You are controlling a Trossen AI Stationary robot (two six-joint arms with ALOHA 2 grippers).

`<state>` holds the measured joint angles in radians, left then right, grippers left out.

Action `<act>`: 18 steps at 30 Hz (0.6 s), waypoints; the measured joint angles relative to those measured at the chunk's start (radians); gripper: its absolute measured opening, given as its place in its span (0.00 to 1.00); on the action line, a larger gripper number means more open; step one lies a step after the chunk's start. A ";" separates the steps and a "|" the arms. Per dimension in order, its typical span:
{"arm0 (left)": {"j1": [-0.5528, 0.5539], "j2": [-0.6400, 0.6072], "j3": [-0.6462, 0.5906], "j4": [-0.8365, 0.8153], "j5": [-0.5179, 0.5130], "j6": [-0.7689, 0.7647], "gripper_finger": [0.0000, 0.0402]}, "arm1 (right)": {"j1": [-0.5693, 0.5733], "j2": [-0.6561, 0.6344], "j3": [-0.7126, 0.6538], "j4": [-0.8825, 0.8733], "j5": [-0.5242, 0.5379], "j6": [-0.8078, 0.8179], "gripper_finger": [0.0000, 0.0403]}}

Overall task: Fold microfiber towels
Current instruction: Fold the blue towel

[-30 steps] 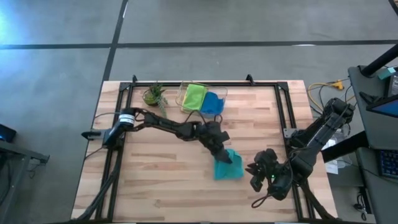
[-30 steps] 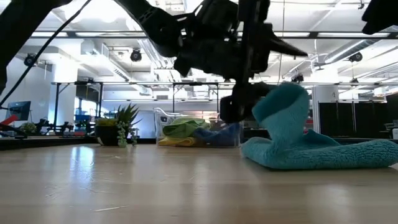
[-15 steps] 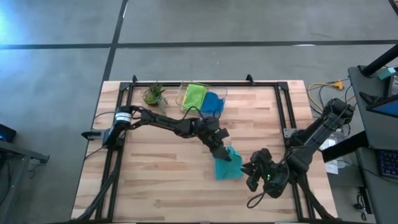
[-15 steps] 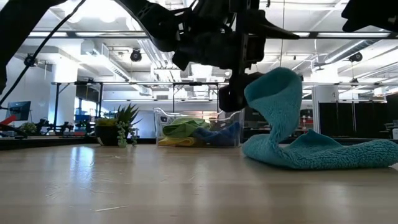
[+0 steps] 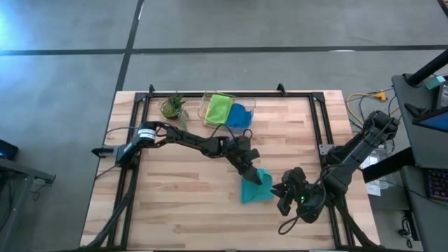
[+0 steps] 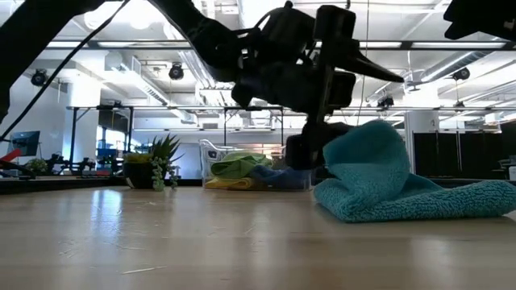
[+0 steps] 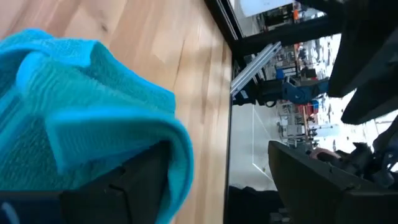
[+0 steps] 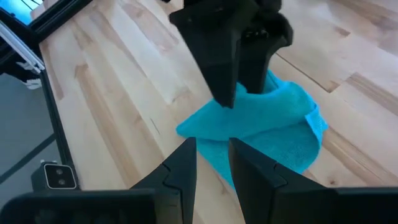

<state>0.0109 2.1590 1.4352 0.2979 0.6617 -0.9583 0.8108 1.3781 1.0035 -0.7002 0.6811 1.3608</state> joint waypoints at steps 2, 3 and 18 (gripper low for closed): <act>0.001 0.002 0.020 -0.003 0.000 -0.004 0.64 | 0.000 0.000 0.000 0.000 0.000 0.000 0.22; 0.002 0.002 0.028 -0.002 0.000 -0.004 0.64 | 0.000 0.000 0.000 -0.001 0.000 -0.003 0.22; 0.014 -0.004 0.234 -0.722 -0.038 0.388 0.64 | -0.089 0.000 -0.011 0.006 -0.010 -0.126 0.22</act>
<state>0.0251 2.1546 1.6691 -0.4242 0.6233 -0.5701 0.7220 1.3777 0.9924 -0.6946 0.6710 1.2351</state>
